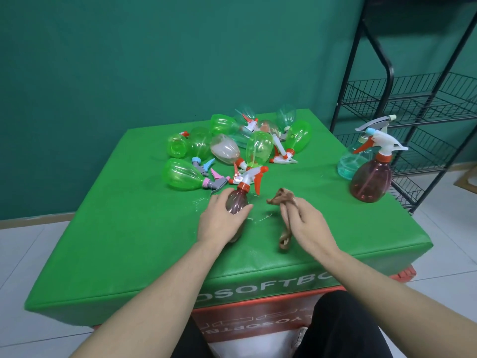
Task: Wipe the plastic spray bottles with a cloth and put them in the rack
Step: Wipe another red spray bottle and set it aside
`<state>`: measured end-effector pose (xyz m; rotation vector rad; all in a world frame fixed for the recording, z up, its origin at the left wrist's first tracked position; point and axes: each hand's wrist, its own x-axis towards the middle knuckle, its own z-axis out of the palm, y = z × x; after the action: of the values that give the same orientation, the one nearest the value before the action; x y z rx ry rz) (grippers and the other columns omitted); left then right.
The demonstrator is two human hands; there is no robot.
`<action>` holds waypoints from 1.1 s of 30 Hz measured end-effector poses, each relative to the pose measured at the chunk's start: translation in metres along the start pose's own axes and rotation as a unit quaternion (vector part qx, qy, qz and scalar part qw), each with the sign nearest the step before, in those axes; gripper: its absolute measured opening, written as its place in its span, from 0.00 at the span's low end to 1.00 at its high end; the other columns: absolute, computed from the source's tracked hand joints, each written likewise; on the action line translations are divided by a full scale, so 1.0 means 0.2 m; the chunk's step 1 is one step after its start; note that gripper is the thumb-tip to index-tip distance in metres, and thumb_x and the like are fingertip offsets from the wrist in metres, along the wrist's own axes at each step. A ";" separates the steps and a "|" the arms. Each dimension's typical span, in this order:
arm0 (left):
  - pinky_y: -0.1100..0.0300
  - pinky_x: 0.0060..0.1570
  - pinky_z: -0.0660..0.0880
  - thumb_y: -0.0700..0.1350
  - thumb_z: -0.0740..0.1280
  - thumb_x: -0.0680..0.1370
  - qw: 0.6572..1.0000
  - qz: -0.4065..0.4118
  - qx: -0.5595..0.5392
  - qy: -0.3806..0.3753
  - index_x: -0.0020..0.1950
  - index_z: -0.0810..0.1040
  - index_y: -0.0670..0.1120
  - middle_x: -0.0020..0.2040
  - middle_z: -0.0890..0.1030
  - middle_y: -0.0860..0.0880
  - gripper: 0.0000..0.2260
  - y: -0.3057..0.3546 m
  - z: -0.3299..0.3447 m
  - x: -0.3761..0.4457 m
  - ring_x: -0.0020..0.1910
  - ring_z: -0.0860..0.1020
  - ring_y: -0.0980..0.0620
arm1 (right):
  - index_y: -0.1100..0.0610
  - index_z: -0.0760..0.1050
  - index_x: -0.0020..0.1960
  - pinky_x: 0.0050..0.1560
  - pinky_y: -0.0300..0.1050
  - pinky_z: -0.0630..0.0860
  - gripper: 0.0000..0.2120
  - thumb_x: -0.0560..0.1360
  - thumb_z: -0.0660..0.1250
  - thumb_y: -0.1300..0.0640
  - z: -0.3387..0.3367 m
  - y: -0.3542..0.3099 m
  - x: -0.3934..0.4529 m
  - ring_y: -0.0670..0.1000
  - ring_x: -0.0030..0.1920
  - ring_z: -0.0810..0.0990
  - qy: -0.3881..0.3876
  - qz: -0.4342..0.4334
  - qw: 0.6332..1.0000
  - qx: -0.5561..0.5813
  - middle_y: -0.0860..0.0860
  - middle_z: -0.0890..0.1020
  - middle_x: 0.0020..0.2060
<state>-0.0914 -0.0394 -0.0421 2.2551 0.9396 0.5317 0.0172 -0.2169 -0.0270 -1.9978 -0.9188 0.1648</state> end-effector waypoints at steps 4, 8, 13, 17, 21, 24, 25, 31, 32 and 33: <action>0.61 0.52 0.71 0.66 0.72 0.73 0.999 -0.005 -0.031 -0.004 0.70 0.71 0.60 0.61 0.75 0.56 0.29 -0.01 -0.02 -0.02 0.52 0.76 0.55 | 0.52 0.79 0.56 0.48 0.41 0.70 0.16 0.86 0.54 0.49 0.03 -0.08 0.13 0.47 0.48 0.78 0.032 0.192 0.967 0.163 0.50 0.81 0.48; 0.56 0.60 0.74 0.61 0.78 0.68 0.999 -0.002 -0.035 -0.036 0.73 0.68 0.59 0.61 0.73 0.55 0.37 -0.05 -0.04 -0.02 0.57 0.76 0.53 | 0.48 0.78 0.57 0.63 0.47 0.74 0.13 0.86 0.55 0.49 0.11 -0.18 0.22 0.52 0.58 0.81 0.030 0.221 0.931 0.289 0.51 0.83 0.55; 0.51 0.64 0.75 0.53 0.79 0.67 0.997 0.017 -0.018 -0.077 0.77 0.63 0.56 0.64 0.72 0.49 0.42 -0.08 -0.05 -0.01 0.59 0.76 0.50 | 0.52 0.83 0.54 0.63 0.50 0.77 0.17 0.84 0.57 0.47 0.22 -0.30 0.27 0.50 0.56 0.83 0.019 0.239 0.901 0.361 0.48 0.87 0.50; 0.52 0.58 0.79 0.55 0.79 0.65 0.997 0.011 -0.045 -0.069 0.73 0.67 0.56 0.58 0.75 0.48 0.39 -0.09 -0.03 0.01 0.53 0.79 0.50 | 0.54 0.82 0.55 0.52 0.44 0.77 0.16 0.85 0.57 0.49 0.28 -0.35 0.23 0.48 0.52 0.83 0.016 0.242 0.895 0.374 0.48 0.86 0.50; 0.52 0.52 0.81 0.62 0.74 0.58 0.995 -0.007 -0.084 -0.062 0.67 0.69 0.59 0.54 0.77 0.49 0.38 -0.09 -0.04 0.02 0.48 0.81 0.51 | 0.53 0.82 0.52 0.43 0.35 0.76 0.14 0.85 0.57 0.52 0.32 -0.35 0.16 0.46 0.47 0.83 0.012 0.209 0.917 0.340 0.47 0.86 0.46; 0.48 0.52 0.81 0.59 0.76 0.57 0.989 -0.025 -0.133 -0.056 0.62 0.72 0.58 0.53 0.81 0.49 0.35 -0.12 -0.04 0.05 0.48 0.82 0.52 | 0.56 0.82 0.51 0.43 0.35 0.74 0.15 0.85 0.59 0.52 0.30 -0.33 0.13 0.47 0.46 0.82 -0.020 0.180 0.940 0.290 0.49 0.86 0.45; 0.49 0.55 0.80 0.58 0.77 0.58 0.987 -0.031 -0.148 -0.056 0.63 0.72 0.58 0.55 0.80 0.49 0.34 -0.12 -0.05 0.05 0.50 0.81 0.51 | 0.57 0.83 0.52 0.45 0.36 0.75 0.15 0.85 0.59 0.52 0.29 -0.32 0.13 0.47 0.45 0.82 -0.030 0.175 0.945 0.274 0.49 0.86 0.45; 0.60 0.52 0.77 0.50 0.81 0.69 0.953 -0.108 -0.276 -0.068 0.67 0.64 0.55 0.59 0.75 0.50 0.34 -0.11 -0.07 0.01 0.56 0.79 0.51 | 0.56 0.82 0.54 0.61 0.53 0.79 0.15 0.85 0.58 0.52 0.22 -0.26 0.10 0.56 0.53 0.85 -0.009 0.232 0.899 0.371 0.54 0.87 0.48; 0.60 0.49 0.78 0.49 0.80 0.70 0.937 -0.122 -0.318 -0.077 0.67 0.64 0.53 0.58 0.77 0.49 0.33 -0.10 -0.07 -0.01 0.54 0.81 0.50 | 0.57 0.82 0.54 0.61 0.56 0.79 0.15 0.85 0.58 0.52 0.21 -0.24 0.11 0.58 0.53 0.85 0.001 0.251 0.887 0.387 0.57 0.87 0.49; 0.56 0.49 0.80 0.47 0.80 0.71 0.923 -0.130 -0.353 -0.086 0.67 0.65 0.51 0.58 0.79 0.48 0.32 -0.10 -0.07 -0.02 0.52 0.83 0.48 | 0.59 0.81 0.55 0.61 0.58 0.79 0.16 0.85 0.58 0.52 0.20 -0.22 0.12 0.61 0.53 0.85 0.011 0.269 0.877 0.399 0.59 0.87 0.49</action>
<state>-0.1117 -0.0264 -0.0456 1.4752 0.7771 0.4491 -0.0062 -0.1594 -0.0107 -1.4001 -0.1723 0.7104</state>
